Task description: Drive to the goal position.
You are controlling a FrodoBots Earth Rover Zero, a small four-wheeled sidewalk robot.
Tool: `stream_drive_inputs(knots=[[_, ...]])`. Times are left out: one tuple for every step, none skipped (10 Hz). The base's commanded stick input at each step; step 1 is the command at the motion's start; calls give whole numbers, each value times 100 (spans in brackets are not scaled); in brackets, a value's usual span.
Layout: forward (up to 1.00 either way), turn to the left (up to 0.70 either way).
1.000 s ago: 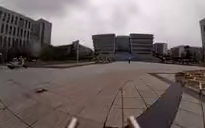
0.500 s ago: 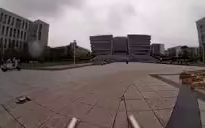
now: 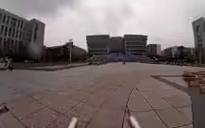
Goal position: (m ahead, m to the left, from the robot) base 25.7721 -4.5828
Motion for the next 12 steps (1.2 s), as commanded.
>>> stream_drive_inputs(knots=[[100,0],[100,-22],[100,-18],[100,-3],[100,0],[100,0],[100,0],[100,0],[100,0],[100,0],[100,0],[100,5]])
